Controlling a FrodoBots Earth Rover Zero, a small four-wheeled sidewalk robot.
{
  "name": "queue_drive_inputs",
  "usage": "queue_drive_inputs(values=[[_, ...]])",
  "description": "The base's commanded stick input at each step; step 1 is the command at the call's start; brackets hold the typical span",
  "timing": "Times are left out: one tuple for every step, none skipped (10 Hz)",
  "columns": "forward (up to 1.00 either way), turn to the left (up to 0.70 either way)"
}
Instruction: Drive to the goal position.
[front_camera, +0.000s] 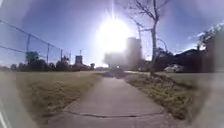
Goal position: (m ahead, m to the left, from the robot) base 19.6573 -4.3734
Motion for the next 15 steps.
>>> queue_drive_inputs(values=[[1.0,0.0],[1.0,0.0],[1.0,0.0],[1.0,0.0],[1.0,0.0],[1.0,0.0],[1.0,0.0],[1.0,0.0],[1.0,0.0],[1.0,0.0],[1.0,0.0],[1.0,0.03],[1.0,0.04],[1.0,0.03],[1.0,0.02]])
